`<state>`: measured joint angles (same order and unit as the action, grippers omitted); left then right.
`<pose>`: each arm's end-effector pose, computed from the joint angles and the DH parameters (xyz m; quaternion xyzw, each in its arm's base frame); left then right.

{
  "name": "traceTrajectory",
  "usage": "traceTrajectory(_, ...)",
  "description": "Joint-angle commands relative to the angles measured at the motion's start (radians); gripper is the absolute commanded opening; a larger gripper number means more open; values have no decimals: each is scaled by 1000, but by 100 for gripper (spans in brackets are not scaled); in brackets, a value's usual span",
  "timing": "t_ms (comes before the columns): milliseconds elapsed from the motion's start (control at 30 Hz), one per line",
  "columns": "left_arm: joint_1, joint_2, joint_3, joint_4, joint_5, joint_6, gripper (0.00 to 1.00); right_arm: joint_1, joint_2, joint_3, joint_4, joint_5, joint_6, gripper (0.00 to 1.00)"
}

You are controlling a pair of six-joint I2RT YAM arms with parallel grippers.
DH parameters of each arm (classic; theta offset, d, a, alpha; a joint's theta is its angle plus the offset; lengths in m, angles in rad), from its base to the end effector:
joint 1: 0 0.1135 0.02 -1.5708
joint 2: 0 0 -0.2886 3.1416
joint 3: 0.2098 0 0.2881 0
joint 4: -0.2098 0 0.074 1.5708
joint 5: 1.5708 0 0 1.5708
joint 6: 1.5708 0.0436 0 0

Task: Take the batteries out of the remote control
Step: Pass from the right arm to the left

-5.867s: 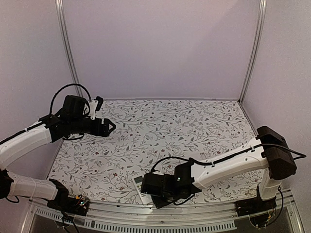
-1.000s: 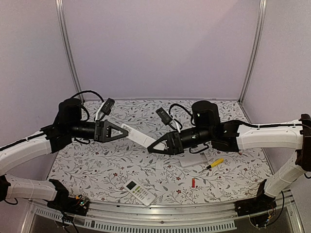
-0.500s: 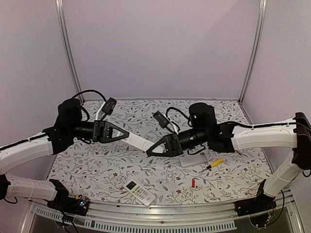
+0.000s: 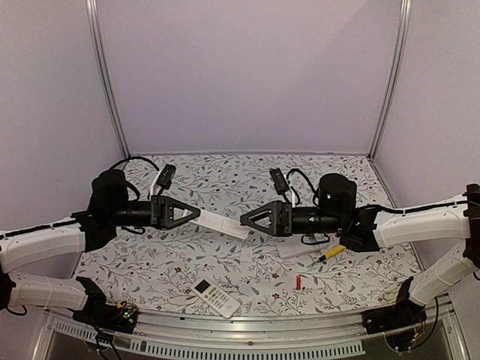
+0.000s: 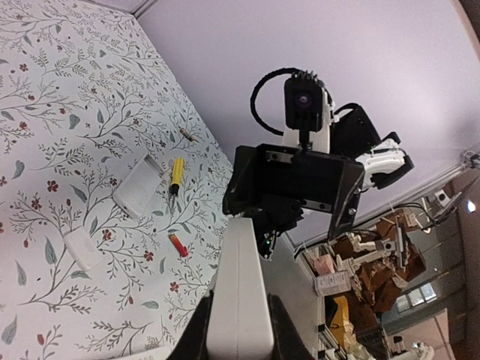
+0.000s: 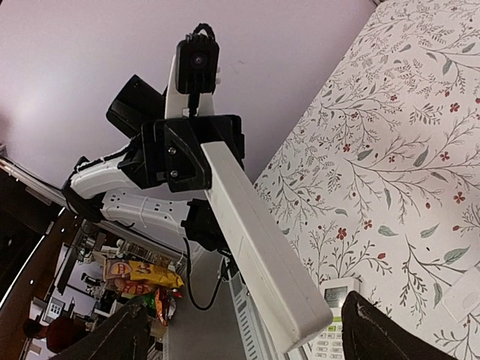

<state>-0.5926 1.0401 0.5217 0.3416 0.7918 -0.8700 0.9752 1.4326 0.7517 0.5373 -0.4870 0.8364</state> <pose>0.1912 -0.1662 0.2565 0.1474 0.7349 -0.6156 0.2433 0.1785 0.2998 0.2525 -0.2083 0.7210 0.6124 0.2486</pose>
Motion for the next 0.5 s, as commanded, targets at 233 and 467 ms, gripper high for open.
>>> traceTrajectory(233,4,-19,-41,160,-40,-99,0,57,57,27,86,208,107,79)
traceTrajectory(467,5,-23,-48,162,-34,-103,0,67,102,65,79,217,120,61)
